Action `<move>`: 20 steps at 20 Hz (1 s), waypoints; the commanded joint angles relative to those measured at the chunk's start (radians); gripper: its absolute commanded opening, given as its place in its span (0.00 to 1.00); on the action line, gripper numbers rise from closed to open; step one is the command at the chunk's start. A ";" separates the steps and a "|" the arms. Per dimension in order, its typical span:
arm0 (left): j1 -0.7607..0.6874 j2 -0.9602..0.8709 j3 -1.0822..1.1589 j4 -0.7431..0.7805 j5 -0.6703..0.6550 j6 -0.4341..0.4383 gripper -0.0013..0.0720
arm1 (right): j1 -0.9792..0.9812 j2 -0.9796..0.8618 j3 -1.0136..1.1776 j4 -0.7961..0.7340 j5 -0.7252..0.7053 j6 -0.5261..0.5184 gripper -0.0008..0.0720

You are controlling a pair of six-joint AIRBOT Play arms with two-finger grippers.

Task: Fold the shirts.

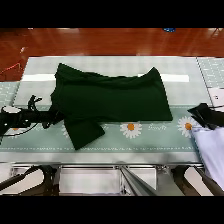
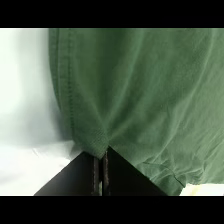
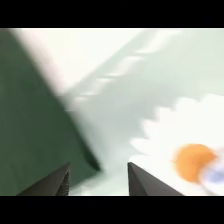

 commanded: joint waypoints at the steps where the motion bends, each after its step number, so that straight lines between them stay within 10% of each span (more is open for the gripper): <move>1: -0.008 -0.003 0.013 0.002 0.008 -0.003 0.04 | -0.089 -0.076 0.000 -0.024 0.136 -0.036 0.58; 15: -0.008 -0.003 0.013 0.002 -0.016 -0.003 0.04 | 0.294 -0.502 0.187 0.187 0.020 -0.054 0.57; 18: -0.007 -0.002 0.020 -0.001 -0.018 -0.003 0.04 | 0.406 -0.533 0.267 0.213 0.021 -0.082 0.06; 20: -0.007 0.005 0.073 -0.001 -0.047 -0.003 0.04 | 0.451 -0.531 0.355 0.211 0.085 -0.088 0.06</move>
